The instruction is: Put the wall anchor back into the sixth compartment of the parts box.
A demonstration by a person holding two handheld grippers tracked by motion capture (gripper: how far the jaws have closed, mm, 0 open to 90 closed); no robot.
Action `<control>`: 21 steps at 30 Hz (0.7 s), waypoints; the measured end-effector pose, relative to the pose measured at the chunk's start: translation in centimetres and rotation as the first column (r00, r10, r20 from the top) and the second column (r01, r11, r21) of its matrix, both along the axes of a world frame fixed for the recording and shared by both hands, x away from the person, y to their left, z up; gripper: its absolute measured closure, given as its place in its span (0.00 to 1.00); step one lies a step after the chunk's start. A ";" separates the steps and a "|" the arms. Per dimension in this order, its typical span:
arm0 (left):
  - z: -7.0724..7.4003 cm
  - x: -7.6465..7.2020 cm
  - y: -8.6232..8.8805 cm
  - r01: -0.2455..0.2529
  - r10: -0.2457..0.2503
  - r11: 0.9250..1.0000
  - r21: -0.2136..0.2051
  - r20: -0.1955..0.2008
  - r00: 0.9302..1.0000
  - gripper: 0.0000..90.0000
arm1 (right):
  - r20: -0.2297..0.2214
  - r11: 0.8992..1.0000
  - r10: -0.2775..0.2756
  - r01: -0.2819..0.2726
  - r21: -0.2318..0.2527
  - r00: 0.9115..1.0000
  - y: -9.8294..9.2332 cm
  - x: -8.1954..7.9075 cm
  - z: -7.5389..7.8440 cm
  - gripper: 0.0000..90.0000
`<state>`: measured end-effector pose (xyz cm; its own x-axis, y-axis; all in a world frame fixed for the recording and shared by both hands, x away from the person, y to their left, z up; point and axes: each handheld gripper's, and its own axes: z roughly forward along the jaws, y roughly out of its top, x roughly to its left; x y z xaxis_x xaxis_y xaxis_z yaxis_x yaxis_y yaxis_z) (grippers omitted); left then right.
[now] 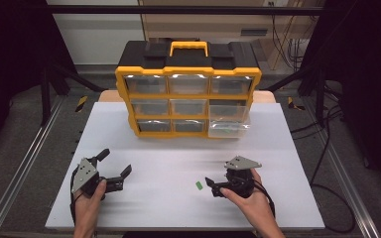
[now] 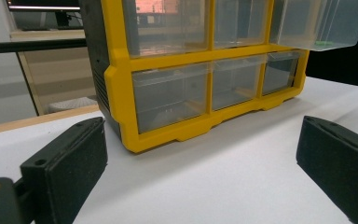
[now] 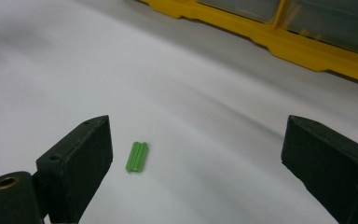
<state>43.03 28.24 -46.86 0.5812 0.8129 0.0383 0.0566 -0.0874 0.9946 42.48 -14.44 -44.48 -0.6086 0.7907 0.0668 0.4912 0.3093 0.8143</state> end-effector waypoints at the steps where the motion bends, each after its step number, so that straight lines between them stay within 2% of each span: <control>1: 0.0 0.0 0.0 0.000 0.000 1.000 0.000 0.000 1.000 0.02 | 0.000 1.000 0.000 0.000 0.000 1.000 0.0 0.0 0.0 0.10; 9: 0.0 0.0 0.0 0.000 0.000 1.000 0.000 0.001 1.000 0.02 | -0.027 0.999 0.031 -0.032 -0.038 0.999 1.4 -0.1 -0.5 0.11; 13: 0.0 0.0 0.0 0.000 0.000 1.000 -0.001 0.001 1.000 0.02 | -0.034 0.997 0.039 -0.041 -0.064 0.999 2.0 -0.2 -0.6 0.20; 15: 0.0 0.0 0.1 -0.002 0.002 1.000 -0.002 0.001 1.000 0.02 | -0.039 0.997 0.038 -0.040 -0.066 0.999 2.1 -0.3 -0.6 0.22; 16: 0.0 0.0 0.1 -0.002 0.002 1.000 -0.002 0.001 1.000 0.02 | -0.036 0.997 0.034 -0.037 -0.069 0.999 2.2 -0.3 -0.6 0.29; 21: 0.0 0.0 0.1 -0.003 0.003 1.000 -0.001 0.000 1.000 0.02 | -0.042 0.997 0.026 -0.029 -0.067 0.999 2.5 -0.2 -0.7 0.39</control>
<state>43.03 28.33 -46.84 0.5789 0.8146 0.0374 0.0565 -0.0859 0.9947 42.23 -11.97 -45.14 -0.6282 0.7771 0.0397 0.5145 0.3766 0.7703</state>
